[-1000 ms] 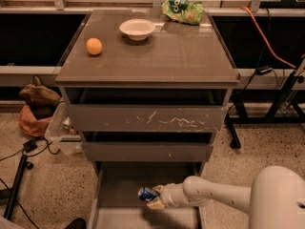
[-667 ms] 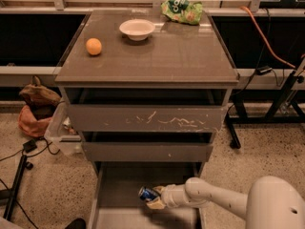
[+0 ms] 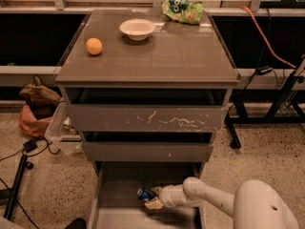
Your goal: Place pepsi can into bottom drawer
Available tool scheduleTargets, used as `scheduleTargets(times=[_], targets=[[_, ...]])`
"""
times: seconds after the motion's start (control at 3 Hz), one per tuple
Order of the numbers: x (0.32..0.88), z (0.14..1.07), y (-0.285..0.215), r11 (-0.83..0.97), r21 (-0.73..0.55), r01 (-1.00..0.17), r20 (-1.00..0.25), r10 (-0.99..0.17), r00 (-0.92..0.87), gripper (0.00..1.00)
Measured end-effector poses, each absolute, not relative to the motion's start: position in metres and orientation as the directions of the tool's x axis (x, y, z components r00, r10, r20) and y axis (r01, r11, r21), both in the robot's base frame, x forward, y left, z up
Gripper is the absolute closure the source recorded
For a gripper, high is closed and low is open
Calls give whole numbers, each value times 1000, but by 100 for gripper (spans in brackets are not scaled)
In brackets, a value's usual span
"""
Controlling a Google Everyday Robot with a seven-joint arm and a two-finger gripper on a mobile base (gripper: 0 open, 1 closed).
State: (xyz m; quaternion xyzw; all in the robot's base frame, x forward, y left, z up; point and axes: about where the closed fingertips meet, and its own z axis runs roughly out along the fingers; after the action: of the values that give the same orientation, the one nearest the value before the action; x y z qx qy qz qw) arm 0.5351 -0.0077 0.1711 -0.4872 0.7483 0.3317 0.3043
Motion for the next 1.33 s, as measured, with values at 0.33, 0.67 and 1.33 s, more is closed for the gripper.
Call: scheduleTargets(times=[0.33,0.67,1.33], targets=[[534,169,-5,313,199,-929,-763,-545,-347,100],[534,161,-5,348,214,-913,-742,-550,-384,100],[533,161,-5,348,214,-913,-742,-550,-384,82]])
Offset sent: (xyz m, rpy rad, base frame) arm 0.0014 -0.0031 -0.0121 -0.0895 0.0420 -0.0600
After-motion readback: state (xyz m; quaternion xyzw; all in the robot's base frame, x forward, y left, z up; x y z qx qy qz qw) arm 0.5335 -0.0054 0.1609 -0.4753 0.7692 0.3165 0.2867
